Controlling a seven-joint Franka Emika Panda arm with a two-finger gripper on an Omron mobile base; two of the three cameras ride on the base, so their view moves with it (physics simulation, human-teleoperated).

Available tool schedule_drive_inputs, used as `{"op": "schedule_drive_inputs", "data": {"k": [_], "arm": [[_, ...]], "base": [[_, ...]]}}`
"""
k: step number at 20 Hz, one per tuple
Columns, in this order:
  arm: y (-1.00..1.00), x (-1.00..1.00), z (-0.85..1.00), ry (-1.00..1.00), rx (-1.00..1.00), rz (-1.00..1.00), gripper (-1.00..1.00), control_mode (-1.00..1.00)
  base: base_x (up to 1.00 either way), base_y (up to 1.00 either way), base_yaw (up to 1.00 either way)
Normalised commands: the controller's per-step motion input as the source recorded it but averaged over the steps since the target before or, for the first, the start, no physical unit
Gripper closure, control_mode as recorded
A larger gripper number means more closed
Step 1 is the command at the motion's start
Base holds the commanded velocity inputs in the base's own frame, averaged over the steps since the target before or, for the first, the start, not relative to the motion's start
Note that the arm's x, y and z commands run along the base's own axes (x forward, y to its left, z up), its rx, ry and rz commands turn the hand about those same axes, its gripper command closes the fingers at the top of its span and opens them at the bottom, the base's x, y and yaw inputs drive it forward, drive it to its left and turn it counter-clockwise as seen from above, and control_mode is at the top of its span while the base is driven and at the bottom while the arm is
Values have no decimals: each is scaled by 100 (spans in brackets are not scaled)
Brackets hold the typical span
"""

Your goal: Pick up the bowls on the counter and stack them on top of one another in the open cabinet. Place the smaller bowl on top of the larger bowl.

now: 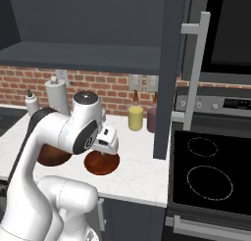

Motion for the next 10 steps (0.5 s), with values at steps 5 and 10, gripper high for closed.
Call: {"op": "schedule_drive_inputs", "data": {"k": [5, 10], "arm": [[-37, 3, -45, 7, 1, 0, -100, -100], [-34, 6, -40, 5, 1, -1, -100, -100]], "base": [[0, 0, 0], [0, 0, 0]]}}
